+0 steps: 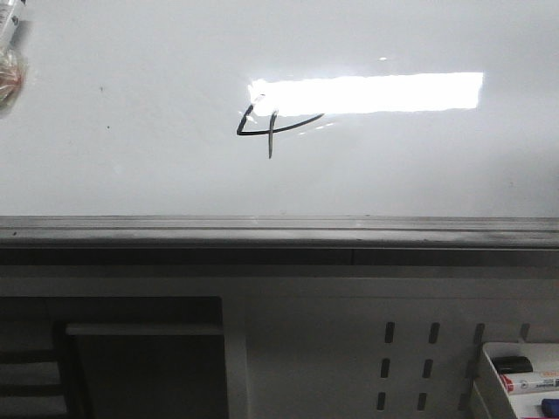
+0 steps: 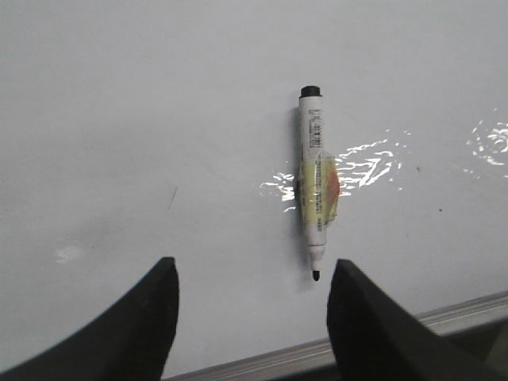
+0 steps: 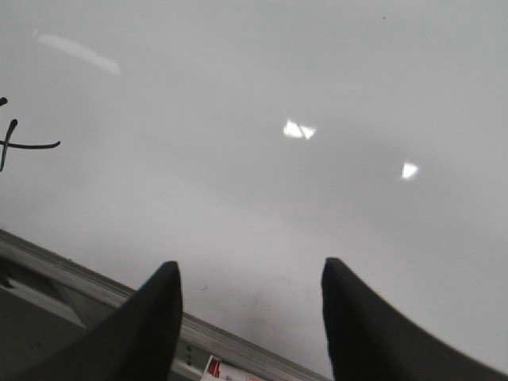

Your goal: Write number 4 on whiteboard

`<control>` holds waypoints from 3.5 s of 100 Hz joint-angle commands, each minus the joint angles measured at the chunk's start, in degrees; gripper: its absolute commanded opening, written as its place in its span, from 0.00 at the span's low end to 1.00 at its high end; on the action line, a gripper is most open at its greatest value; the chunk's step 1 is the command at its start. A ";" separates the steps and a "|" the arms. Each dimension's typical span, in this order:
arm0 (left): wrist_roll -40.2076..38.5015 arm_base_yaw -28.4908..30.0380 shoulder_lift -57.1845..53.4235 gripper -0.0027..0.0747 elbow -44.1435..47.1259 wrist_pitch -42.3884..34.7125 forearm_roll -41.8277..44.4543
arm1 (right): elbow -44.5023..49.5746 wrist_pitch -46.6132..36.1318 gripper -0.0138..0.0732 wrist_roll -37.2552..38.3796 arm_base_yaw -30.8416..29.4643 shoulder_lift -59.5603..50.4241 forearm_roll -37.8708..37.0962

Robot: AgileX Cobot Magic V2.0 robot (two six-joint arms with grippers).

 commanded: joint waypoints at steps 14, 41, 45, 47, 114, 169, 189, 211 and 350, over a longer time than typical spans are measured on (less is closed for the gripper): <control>-0.49 0.08 -9.45 0.31 11.12 -21.39 -3.43 | 10.92 -15.78 0.24 0.25 -0.35 -9.04 -0.78; -0.49 0.08 -10.03 0.01 16.05 -28.53 -3.43 | 15.23 -14.88 0.08 0.40 -0.35 -11.41 -0.26; -0.49 0.08 -10.03 0.01 16.44 -28.53 -3.43 | 15.54 -14.88 0.08 0.40 -0.35 -11.31 -0.26; -0.49 0.08 -10.03 0.01 16.57 -28.53 -3.43 | 15.62 -14.88 0.08 0.40 -0.35 -11.17 -0.26; -0.38 7.36 -24.78 0.01 32.63 -34.82 -8.39 | 15.63 -14.66 0.08 0.40 -0.35 -11.03 -0.26; -0.38 8.69 -31.34 0.01 38.62 -36.75 -12.10 | 15.63 -14.71 0.08 0.40 -0.35 -10.94 -0.26; -0.38 8.69 -31.34 0.01 38.62 -36.75 -12.10 | 15.63 -14.71 0.08 0.40 -0.35 -10.94 -0.26; -0.38 8.69 -31.34 0.01 38.62 -36.75 -12.10 | 15.63 -14.71 0.08 0.40 -0.35 -10.94 -0.26; -0.38 8.69 -31.34 0.01 38.62 -36.75 -12.10 | 50.15 -42.91 0.08 8.35 -14.96 -45.65 -4.90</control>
